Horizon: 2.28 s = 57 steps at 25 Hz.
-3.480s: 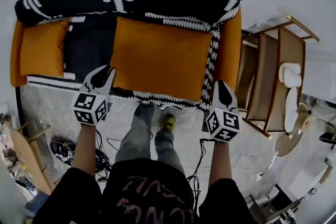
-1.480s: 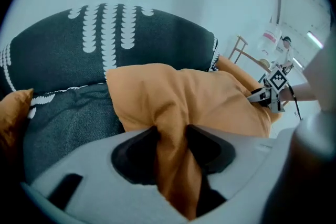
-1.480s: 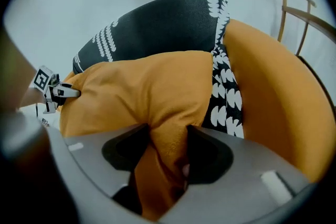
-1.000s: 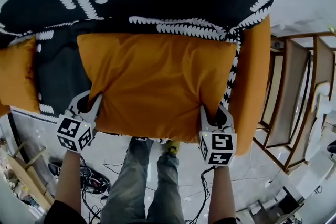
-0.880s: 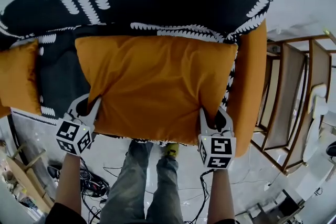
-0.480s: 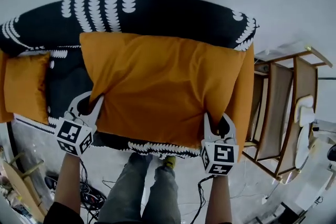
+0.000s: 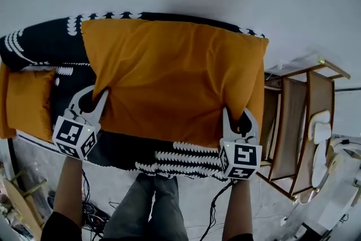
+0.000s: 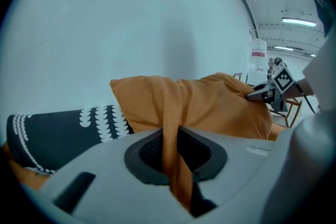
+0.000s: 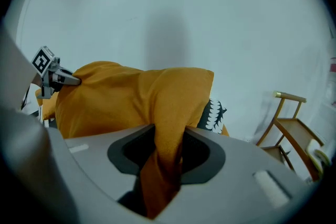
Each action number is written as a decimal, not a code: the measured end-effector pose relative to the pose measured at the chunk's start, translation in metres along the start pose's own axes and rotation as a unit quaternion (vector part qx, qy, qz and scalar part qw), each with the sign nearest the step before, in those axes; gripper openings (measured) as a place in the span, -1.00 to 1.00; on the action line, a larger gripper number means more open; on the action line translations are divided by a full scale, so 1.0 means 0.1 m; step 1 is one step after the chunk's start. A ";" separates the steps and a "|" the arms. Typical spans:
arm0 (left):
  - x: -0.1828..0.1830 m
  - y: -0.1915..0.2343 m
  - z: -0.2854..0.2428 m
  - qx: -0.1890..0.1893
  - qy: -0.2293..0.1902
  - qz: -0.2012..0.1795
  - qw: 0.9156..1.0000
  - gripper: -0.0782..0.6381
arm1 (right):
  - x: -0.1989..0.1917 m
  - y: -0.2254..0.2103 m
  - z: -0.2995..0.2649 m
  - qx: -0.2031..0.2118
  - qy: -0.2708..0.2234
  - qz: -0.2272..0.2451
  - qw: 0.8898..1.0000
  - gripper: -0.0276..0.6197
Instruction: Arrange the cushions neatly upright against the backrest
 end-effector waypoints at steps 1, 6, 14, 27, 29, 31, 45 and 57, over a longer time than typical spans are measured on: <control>0.03 0.03 -0.05 0.002 0.000 0.000 1.000 -0.64 | 0.02 -0.02 -0.06 0.001 0.000 0.000 1.000 -0.44; 0.11 0.13 -0.29 0.014 0.008 0.009 1.000 -0.64 | 0.13 -0.13 -0.38 0.013 0.006 -0.001 1.000 -0.43; -0.05 0.15 -0.65 0.025 0.050 0.037 0.998 -0.63 | -0.04 -0.32 -0.88 0.052 0.048 -0.005 0.997 -0.39; -0.44 0.27 -1.08 0.047 0.100 0.050 0.993 -0.53 | -0.36 -0.34 -1.46 0.058 0.093 -0.003 0.994 -0.40; -0.45 0.29 -1.10 0.052 0.098 0.056 0.992 -0.47 | -0.39 -0.35 -1.52 0.057 0.089 -0.008 0.994 -0.35; -0.47 0.29 -1.12 0.055 0.099 0.060 0.992 -0.40 | -0.43 -0.37 -1.55 0.057 0.087 -0.011 0.995 -0.29; -0.57 0.42 -0.93 0.051 0.082 0.119 0.988 0.02 | -0.50 -0.38 -1.22 0.044 0.064 -0.014 0.997 0.21; -0.71 0.47 0.00 0.108 0.015 0.149 0.983 -0.33 | -0.09 0.42 -0.78 0.055 -0.008 0.024 0.998 -0.40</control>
Point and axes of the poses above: the fingertips, and each gripper's own axes: z backward along the fingers, y to its left, x out of its top, the point moved 8 cm from there along z, backward along the fingers, and after that the axes turned 8 degrees about y, right-handed, at the moved point
